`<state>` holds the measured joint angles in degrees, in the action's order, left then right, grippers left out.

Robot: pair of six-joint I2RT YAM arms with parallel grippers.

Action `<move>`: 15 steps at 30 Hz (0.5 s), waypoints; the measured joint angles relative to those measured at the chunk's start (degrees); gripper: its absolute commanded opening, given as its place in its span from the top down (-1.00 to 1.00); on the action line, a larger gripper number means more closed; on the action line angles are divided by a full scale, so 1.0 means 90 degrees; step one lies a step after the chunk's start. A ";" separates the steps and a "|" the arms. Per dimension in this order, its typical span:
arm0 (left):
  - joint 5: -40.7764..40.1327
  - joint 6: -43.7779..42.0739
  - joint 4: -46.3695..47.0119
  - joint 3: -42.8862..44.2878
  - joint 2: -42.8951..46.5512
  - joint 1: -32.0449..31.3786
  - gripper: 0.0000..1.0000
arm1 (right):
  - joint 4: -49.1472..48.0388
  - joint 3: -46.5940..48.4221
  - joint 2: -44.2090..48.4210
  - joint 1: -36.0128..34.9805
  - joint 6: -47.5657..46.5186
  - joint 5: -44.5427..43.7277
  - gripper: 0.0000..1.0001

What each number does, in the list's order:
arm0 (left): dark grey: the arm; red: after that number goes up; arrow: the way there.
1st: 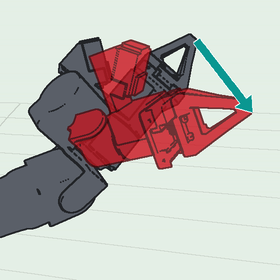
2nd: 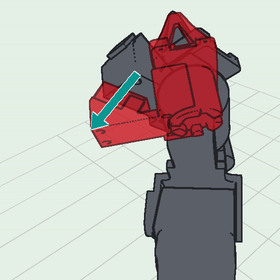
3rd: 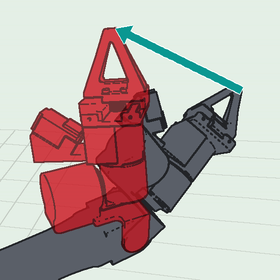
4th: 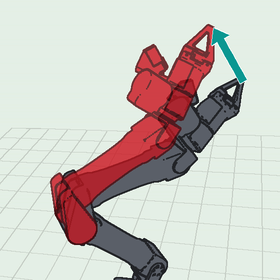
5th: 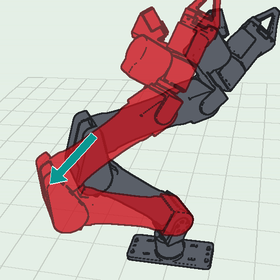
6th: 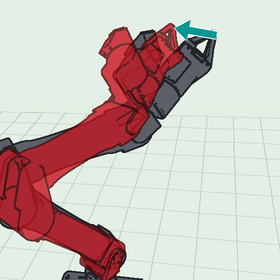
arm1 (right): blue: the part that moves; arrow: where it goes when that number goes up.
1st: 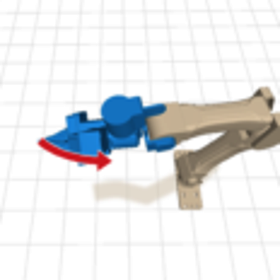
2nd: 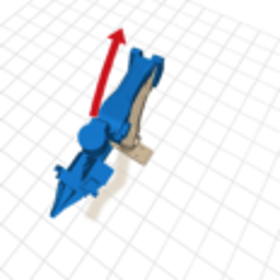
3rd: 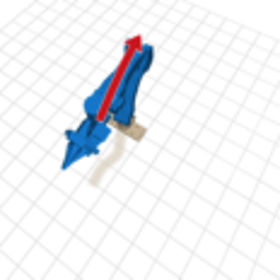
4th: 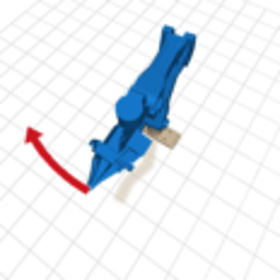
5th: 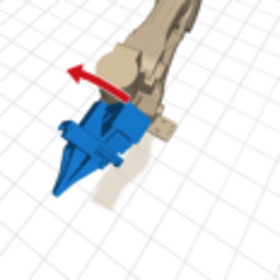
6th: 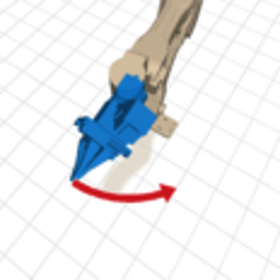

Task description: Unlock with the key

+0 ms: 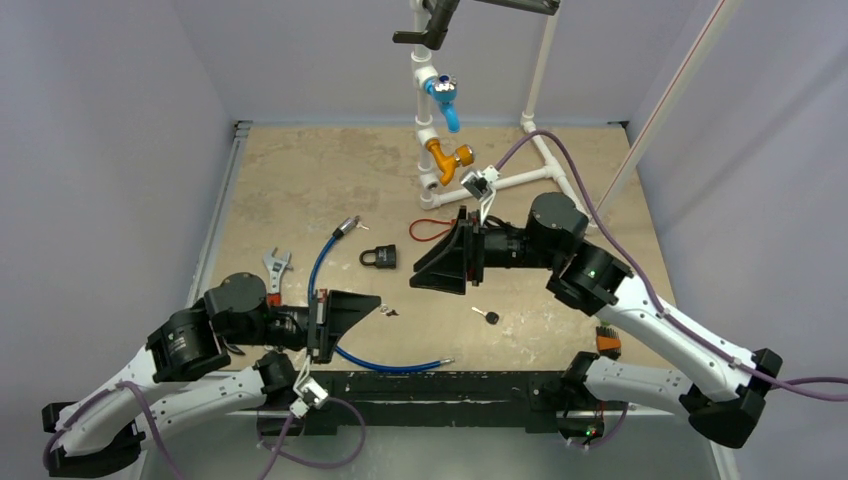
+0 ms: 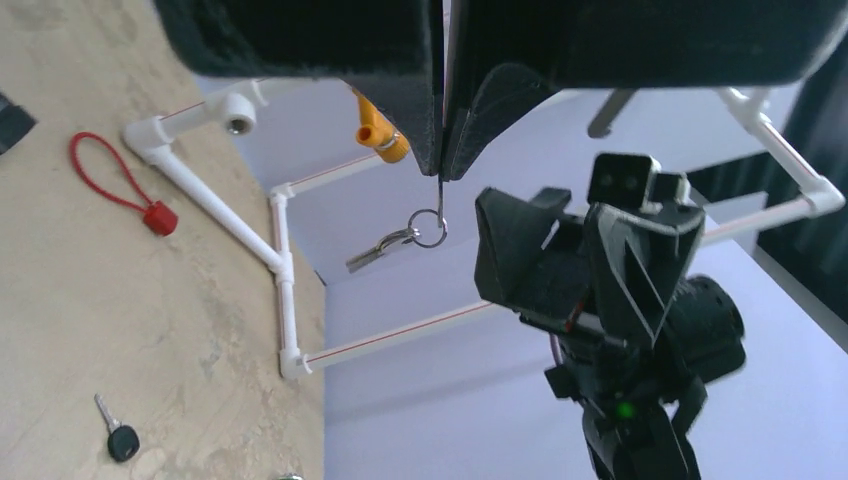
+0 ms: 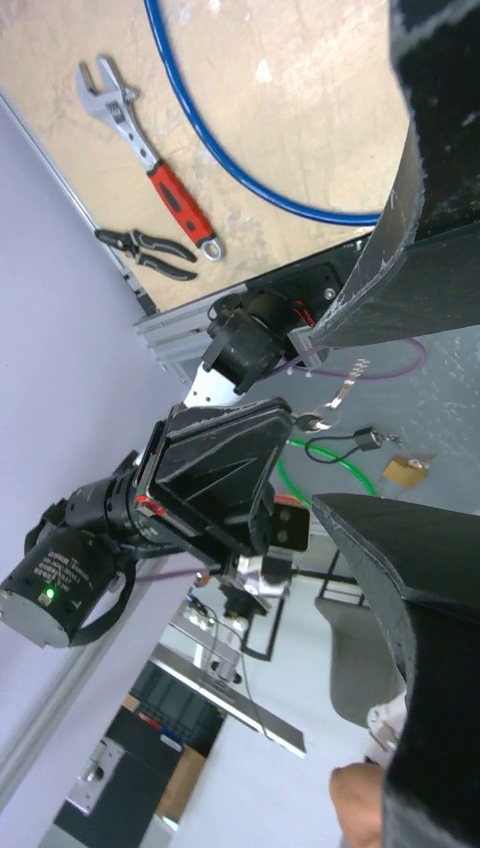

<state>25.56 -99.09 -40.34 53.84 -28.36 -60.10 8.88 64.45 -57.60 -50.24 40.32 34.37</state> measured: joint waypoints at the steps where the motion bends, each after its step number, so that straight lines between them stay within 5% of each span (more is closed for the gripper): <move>1: 0.0022 -0.0437 0.0066 -0.0168 0.0070 -0.0005 1.00 | -0.0274 -0.0095 -0.0073 0.0000 0.0119 0.0104 -0.09; 6: 0.0112 -0.1591 0.0350 -0.0469 0.0100 -0.0005 1.00 | -0.1666 -0.0845 -0.0401 0.0000 0.0823 0.0612 -0.08; 15: 0.0168 -0.2045 0.0867 -0.0471 0.0051 -0.0005 1.00 | -0.2817 -0.1311 -0.0658 -0.0104 0.1479 0.0984 0.11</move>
<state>27.07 -117.49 -32.53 49.60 -27.90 -60.14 -16.47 52.64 -63.53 -51.18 53.63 43.22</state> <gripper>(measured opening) 0.006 0.479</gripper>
